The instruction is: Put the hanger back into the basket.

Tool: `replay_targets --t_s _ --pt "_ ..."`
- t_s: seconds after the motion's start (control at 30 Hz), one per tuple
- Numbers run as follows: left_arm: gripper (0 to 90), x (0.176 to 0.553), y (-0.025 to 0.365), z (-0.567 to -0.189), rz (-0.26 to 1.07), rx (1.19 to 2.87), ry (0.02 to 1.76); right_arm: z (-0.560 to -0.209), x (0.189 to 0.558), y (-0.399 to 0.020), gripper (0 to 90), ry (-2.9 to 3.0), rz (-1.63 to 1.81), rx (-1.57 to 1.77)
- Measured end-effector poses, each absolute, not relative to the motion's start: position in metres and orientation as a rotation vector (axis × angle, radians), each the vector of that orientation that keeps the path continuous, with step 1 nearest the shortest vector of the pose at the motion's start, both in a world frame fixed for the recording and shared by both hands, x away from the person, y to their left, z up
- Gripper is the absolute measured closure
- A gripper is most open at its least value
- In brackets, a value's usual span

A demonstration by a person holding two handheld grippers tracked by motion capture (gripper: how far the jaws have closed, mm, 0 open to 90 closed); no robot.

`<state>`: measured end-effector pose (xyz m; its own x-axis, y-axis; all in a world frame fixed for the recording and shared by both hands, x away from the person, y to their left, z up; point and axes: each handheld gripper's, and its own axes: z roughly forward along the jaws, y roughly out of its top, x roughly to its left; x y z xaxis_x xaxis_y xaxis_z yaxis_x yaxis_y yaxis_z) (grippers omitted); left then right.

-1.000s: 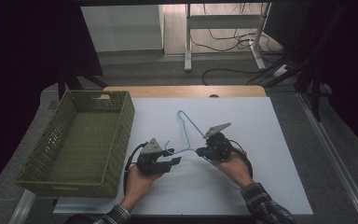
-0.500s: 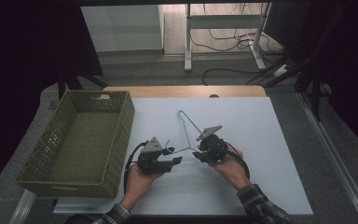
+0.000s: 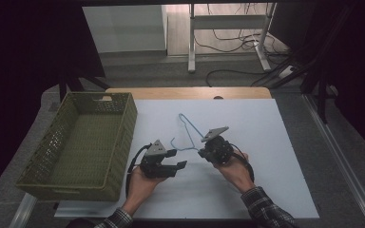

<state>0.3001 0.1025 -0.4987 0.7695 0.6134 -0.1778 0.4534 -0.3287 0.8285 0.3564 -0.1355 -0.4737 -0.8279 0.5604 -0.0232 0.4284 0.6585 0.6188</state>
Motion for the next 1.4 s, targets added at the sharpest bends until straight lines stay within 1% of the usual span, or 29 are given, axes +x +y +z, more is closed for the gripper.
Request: replay_targets --t_s 0.13,0.27,0.3,0.43,0.5,0.53,0.57,0.63,0.67,0.77,0.8,1.03,1.07,1.1,1.13,1.23,1.33,1.37,1.4 --pt "27.4 0.3 0.107 -0.491 0.225 1.989 0.801 -0.459 0.356 -0.144 87.2 2.677 1.006 0.813" --pt "17.9 0.302 0.111 -0.478 0.203 2.015 0.762 -0.449 0.355 -0.151 87.3 2.699 1.09 0.83" --pt "16.3 0.302 0.11 -0.473 0.217 2.033 0.748 -0.447 0.354 -0.152 87.3 2.703 1.102 0.831" --pt "17.7 0.303 0.113 -0.458 0.258 2.054 0.717 -0.437 0.351 -0.157 87.3 2.736 1.169 0.829" --pt "23.1 0.304 0.115 -0.456 0.246 2.034 0.707 -0.434 0.349 -0.158 87.2 2.742 1.184 0.825" --pt "25.6 0.304 0.117 -0.451 0.192 1.976 0.692 -0.43 0.346 -0.158 87.2 2.748 1.197 0.828" --pt "27.3 0.304 0.116 -0.449 0.181 1.951 0.685 -0.429 0.345 -0.158 87.2 2.752 1.198 0.824" --pt "33.7 0.302 0.111 -0.447 0.166 1.931 0.655 -0.429 0.343 -0.156 87.2 2.764 1.203 0.82" --pt "35.8 0.301 0.108 -0.446 0.178 1.936 0.642 -0.43 0.342 -0.155 87.2 2.774 1.21 0.818" --pt "46.4 0.299 0.101 -0.445 0.208 1.942 0.612 -0.431 0.341 -0.152 87.2 2.791 1.217 0.809" --pt "52.8 0.299 0.098 -0.445 0.218 1.944 0.59 -0.433 0.341 -0.149 87.2 2.804 1.217 0.808" --pt "72.2 0.302 0.097 -0.448 0.248 1.956 0.559 -0.437 0.34 -0.144 87.1 2.833 1.247 0.789" --pt "77.7 0.301 0.097 -0.447 0.253 1.96 0.53 -0.437 0.34 -0.143 87.1 2.833 1.255 0.789" --pt "79.1 0.301 0.097 -0.447 0.253 1.96 0.53 -0.437 0.34 -0.143 87.1 2.835 1.257 0.792" --pt "80.8 0.298 0.095 -0.445 0.298 1.979 0.516 -0.437 0.34 -0.143 87.1 2.838 1.254 0.793" --pt "84.5 0.296 0.092 -0.442 0.353 2.015 0.497 -0.438 0.341 -0.143 86.8 2.848 1.251 0.794" --pt "85.8 0.296 0.09 -0.439 0.363 2.026 0.505 -0.437 0.34 -0.142 85.9 2.849 1.238 0.776" --pt "85.8 0.296 0.09 -0.438 0.363 2.032 0.507 -0.436 0.339 -0.142 84.3 2.838 1.233 0.77" --pt "85.9 0.296 0.09 -0.437 0.36 2.029 0.513 -0.433 0.338 -0.143 77.5 2.815 1.223 0.777"
